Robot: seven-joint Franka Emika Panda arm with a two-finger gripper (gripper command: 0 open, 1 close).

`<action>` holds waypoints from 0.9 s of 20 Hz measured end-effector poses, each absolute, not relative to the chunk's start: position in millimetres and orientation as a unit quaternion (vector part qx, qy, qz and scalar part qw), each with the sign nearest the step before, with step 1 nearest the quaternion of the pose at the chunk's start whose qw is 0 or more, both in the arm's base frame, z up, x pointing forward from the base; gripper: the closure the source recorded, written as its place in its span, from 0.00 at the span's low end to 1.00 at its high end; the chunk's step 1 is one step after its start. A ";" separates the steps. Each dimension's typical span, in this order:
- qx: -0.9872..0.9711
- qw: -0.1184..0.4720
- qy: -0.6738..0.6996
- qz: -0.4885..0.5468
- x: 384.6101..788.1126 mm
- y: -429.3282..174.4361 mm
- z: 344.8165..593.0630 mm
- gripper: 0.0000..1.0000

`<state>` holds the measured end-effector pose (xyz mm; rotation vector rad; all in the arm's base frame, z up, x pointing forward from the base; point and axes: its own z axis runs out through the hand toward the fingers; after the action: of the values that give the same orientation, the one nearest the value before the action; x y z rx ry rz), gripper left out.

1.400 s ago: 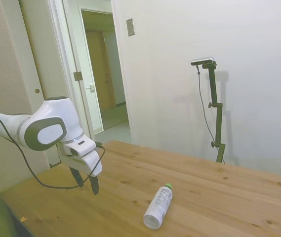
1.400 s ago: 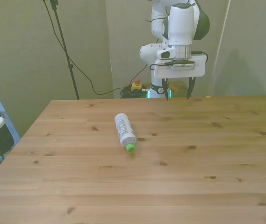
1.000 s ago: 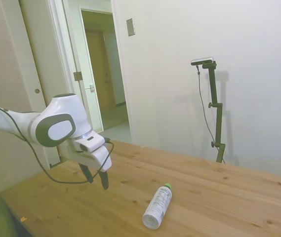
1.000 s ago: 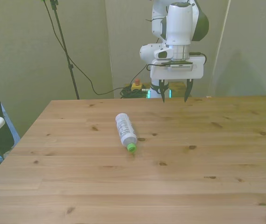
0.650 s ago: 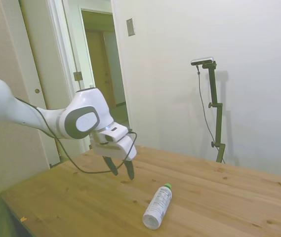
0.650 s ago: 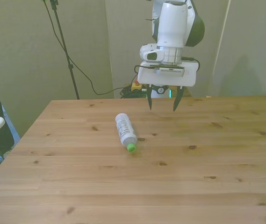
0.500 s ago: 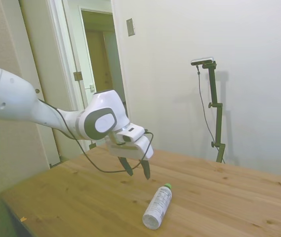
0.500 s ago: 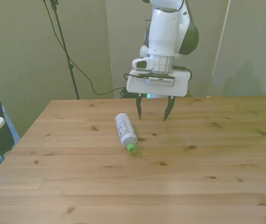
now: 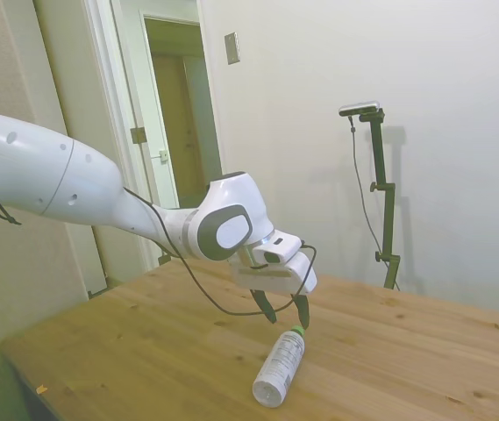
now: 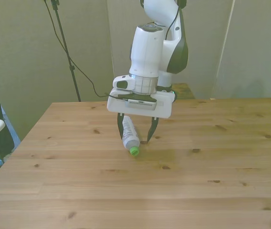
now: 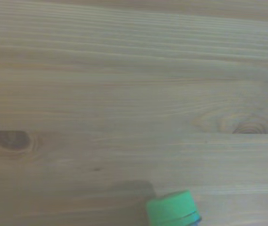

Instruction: Stand the water bottle

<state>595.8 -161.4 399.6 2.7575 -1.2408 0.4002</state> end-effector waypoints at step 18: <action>0.896 0.057 -0.422 0.124 609.7 -172.3 357.4 1.00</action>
<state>609.7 -172.3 357.4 2.7176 -1.2806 0.3765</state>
